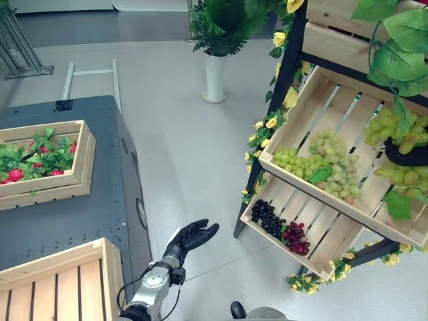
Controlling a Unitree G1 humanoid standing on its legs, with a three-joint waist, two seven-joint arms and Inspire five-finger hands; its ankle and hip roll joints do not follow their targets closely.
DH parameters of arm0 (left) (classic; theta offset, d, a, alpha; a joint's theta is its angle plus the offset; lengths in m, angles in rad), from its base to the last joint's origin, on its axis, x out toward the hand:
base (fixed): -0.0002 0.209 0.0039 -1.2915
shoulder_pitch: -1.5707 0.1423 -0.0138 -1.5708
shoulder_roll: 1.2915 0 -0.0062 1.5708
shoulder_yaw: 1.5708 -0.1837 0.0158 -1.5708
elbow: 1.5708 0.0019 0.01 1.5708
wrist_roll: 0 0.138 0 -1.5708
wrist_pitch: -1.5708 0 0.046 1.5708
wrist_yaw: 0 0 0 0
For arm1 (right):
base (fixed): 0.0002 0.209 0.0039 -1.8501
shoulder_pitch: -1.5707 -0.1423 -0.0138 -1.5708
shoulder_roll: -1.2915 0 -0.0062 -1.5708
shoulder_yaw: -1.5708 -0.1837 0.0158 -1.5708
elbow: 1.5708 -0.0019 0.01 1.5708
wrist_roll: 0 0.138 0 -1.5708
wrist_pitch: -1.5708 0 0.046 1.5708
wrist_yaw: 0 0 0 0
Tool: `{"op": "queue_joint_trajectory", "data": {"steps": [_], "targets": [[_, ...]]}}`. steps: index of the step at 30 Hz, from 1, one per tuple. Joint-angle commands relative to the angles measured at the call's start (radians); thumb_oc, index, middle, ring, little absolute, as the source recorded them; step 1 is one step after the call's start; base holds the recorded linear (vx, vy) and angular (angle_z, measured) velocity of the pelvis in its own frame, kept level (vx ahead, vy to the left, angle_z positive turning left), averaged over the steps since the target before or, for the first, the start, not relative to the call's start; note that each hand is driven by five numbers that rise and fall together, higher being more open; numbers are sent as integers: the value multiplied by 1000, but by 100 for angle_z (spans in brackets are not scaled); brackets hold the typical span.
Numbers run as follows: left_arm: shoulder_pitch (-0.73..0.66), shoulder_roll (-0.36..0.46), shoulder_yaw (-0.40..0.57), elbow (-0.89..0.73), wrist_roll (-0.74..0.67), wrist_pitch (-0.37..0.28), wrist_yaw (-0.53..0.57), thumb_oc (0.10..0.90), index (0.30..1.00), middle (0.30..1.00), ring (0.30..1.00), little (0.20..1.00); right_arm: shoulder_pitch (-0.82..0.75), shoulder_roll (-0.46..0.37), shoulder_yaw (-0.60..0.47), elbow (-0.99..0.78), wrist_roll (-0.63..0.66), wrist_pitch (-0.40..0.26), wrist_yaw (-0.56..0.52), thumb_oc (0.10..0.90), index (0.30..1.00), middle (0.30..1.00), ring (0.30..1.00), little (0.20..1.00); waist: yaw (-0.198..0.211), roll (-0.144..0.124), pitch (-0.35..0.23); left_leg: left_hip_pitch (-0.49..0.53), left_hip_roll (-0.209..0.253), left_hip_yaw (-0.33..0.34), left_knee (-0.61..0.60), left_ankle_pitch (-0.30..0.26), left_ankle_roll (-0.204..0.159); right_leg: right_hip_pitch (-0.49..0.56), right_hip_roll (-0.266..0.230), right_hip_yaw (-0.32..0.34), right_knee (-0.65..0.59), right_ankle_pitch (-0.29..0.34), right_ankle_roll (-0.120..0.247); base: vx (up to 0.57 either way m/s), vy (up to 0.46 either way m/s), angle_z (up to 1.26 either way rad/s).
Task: Pick up the fruits from the basket on one side to the basket on the other side
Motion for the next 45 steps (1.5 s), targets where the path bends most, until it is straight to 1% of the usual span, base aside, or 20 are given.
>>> {"op": "queue_joint_trajectory", "data": {"steps": [1, 4, 8, 9, 10, 11, 18, 20, 23, 24, 29, 31, 33, 35, 38, 41, 43, 45], "targets": [[-93, 12, -17, -23, -3, -78, -13, 800, 900, 900, 900, 900, -199, -66, -61, 110, -15, -51, -62, 400, 300, 300, 300, 300, 64, -17, -60, 70, -44, -39, 39, -199, 18, -22, 88, -47, 2, 16, -4, 0, 0, 0], [-95, 9, -13, -22, 5, -77, -10, 800, 900, 900, 900, 900, -200, -56, -52, 134, -30, -41, -35, 400, 300, 300, 300, 300, 66, -17, -58, 71, -44, -41, 38, -199, 18, -22, 87, -48, 3, 16, -4, -8, 4, 1], [-100, 8, -10, -17, 7, -68, -6, 800, 900, 900, 900, 900, -182, -39, -41, 145, -24, -49, 2, 400, 300, 300, 300, 300, 66, -17, -55, 69, -44, -40, 41, -199, 18, -23, 85, -47, 5, 17, -5, 0, 0, 0], [-101, 9, -8, -16, 12, -65, -9, 800, 900, 900, 900, 900, -177, -34, -40, 147, -34, -48, 11, 442, 364, 364, 364, 364, 66, -17, -54, 69, -44, -40, 40, -198, 18, -24, 85, -48, 5, 17, -5, 0, 0, 0], [-100, 9, -8, -16, 13, -65, -11, 800, 900, 900, 900, 900, -174, -33, -40, 149, -36, -45, 15, 709, 764, 764, 764, 764, 67, -17, -54, 69, -43, -40, 41, -198, 18, -24, 85, -48, 6, 16, -5, 0, 0, 0], [-99, 10, -6, -16, 13, -64, -14, 800, 900, 900, 900, 900, -163, -31, -43, 152, -32, -34, 30, 800, 900, 900, 900, 900, 67, -17, -53, 70, -43, -39, 40, -199, 18, -24, 85, -46, 5, 17, -5, 0, 0, 0], [-111, 11, -7, -28, 13, -53, -2, 800, 900, 900, 900, 900, -140, -24, -52, 169, -57, -8, 38, 800, 900, 900, 900, 900, 61, -18, -51, 69, -41, -31, 37, -198, 19, -28, 87, -40, 5, 20, -5, 0, 0, 0], [-110, 12, -8, -31, 15, -54, 4, 800, 900, 900, 900, 900, -125, -28, -62, 163, -61, -11, 50, 800, 900, 900, 900, 900, 58, -19, -48, 69, -40, -28, 37, -197, 19, -29, 87, -41, 7, 21, -5, 0, 0, 0], [-111, 11, -1, -30, 18, -51, 5, 800, 900, 900, 900, 900, -102, -31, -70, 131, -69, -4, 51, 800, 900, 900, 900, 900, 52, -21, -46, 67, -40, -25, 37, -196, 19, -31, 89, -37, 6, 21, -5, 14, 17, 0], [-111, 9, -3, -30, 18, -50, 5, 800, 900, 900, 900, 900, -96, -32, -70, 125, -73, -3, 50, 800, 900, 900, 900, 900, 47, -12, -47, 76, -40, -37, 35, -215, 22, -22, 90, -40, 4, 7, 1, 45, 52, -2], [-110, 7, -2, -32, 19, -52, 15, 800, 900, 900, 900, 900, -57, -38, -93, 79, -101, -2, 41, 800, 900, 900, 900, 900, 35, -12, -48, 73, -38, -31, 35, -217, 24, -26, 95, -31, 4, 6, 1, 9, 10, 0], [-111, 6, 0, -29, 20, -55, 14, 800, 900, 900, 900, 900, -54, -41, -96, 70, -94, -2, 33, 800, 900, 900, 900, 900, 32, -13, -49, 73, -38, -29, 35, -217, 25, -27, 97, -29, 4, 7, 0, 0, 0, 0], [-110, 5, 2, -30, 20, -56, 14, 800, 900, 900, 900, 900, -40, -37, -110, 44, -50, 0, 43, 800, 900, 900, 900, 900, 26, -12, -49, 75, -38, -27, 34, -216, 24, -27, 98, -27, 5, 7, 0, 0, 0, 0], [-111, 3, 3, -31, 22, -54, 15, 800, 900, 900, 900, 900, -24, -30, -129, 18, -62, -1, 38, 800, 900, 900, 900, 900, 23, -11, -50, 76, -38, -25, 34, -217, 24, -27, 99, -24, 5, 6, 0, 0, 0, 0], [-108, 1, 8, -35, 29, -52, 14, 800, 900, 900, 900, 900, 21, -12, -164, -49, -61, -33, 12, 800, 900, 900, 900, 900, 11, -7, -52, 77, -37, -20, 32, -217, 25, -28, 101, -17, 5, 5, 0, 0, 0, 0], [-107, 2, 8, -30, 27, -57, 18, 800, 900, 900, 900, 900, 56, 4, -191, -112, -78, -51, -6, 800, 900, 900, 900, 900, 3, -4, -53, 77, -36, -16, 32, -219, 26, -30, 103, -11, 5, 5, 1, -1, 0, -1], [-106, 1, 13, -31, 27, -56, 23, 800, 900, 900, 900, 900, 94, 18, -218, -174, -125, -72, -42, 800, 900, 900, 900, 900, -8, -1, -53, 77, -37, -11, 32, -220, 27, -32, 103, -6, 6, 4, 2, -1, 4, -2], [-104, -1, 18, -29, 26, -58, 28, 800, 900, 900, 900, 900, 147, 26, -252, -240, -219, -108, -100, 800, 900, 900, 900, 900, -21, 4, -55, 76, -38, -4, 33, -221, 28, -36, 104, 0, 7, 4, 3, -1, 9, -5]]}}
